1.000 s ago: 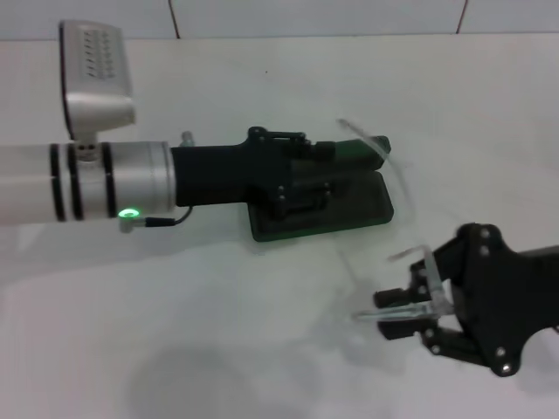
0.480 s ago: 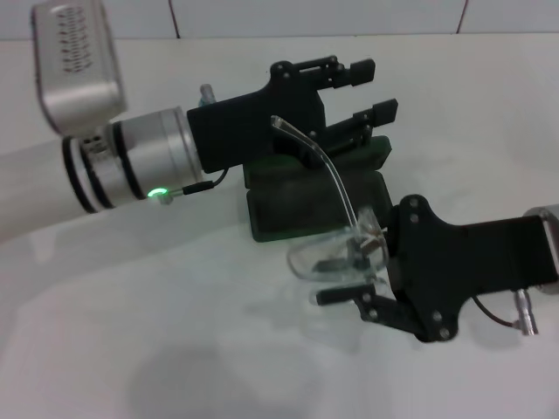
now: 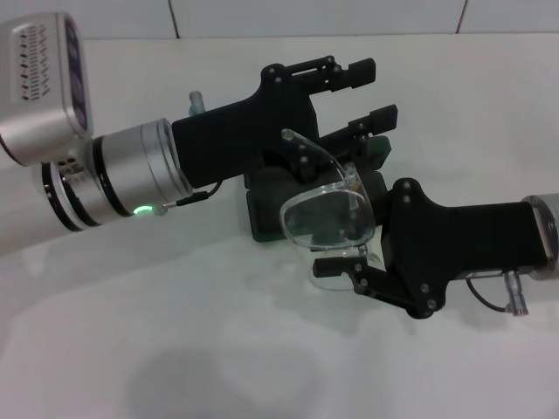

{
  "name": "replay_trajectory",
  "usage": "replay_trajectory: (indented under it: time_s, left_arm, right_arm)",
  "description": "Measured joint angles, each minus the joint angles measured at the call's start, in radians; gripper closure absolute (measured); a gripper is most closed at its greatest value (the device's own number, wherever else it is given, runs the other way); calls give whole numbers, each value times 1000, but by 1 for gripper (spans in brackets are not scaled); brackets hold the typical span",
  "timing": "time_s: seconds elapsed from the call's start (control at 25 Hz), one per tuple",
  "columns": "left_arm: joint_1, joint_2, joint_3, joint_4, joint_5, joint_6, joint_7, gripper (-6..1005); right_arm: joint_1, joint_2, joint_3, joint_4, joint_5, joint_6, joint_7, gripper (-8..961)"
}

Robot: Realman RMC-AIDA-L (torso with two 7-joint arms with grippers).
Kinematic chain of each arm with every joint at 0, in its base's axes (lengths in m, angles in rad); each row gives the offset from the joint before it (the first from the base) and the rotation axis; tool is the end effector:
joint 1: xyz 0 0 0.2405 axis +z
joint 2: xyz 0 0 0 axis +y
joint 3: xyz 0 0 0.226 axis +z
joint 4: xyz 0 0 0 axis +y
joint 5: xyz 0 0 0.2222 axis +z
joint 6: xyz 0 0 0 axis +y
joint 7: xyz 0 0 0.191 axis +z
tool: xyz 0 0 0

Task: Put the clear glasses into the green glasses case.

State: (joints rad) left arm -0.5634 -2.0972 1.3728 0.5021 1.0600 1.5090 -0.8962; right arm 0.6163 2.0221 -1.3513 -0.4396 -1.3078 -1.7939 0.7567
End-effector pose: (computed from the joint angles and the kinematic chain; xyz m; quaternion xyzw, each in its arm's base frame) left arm -0.1101 0.3336 -0.0615 -0.8858 -0.0094 -0.4459 0.1282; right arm 0.1267 0.2817 -0.0545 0.9039 0.1269 -0.4085 0.0032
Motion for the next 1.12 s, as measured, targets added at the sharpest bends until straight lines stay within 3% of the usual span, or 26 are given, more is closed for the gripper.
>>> replay_trajectory:
  time_s: [0.68,1.12]
  left_arm:
    - [24,-1,9,-2,-2,23,1,483]
    - [30,0,9,-2,-2,24,3,484]
  right_arm:
    - [-14,-8,0,-1,-6,11,73,828]
    - [-23,-41,-5,-10,-22,-48,188,827]
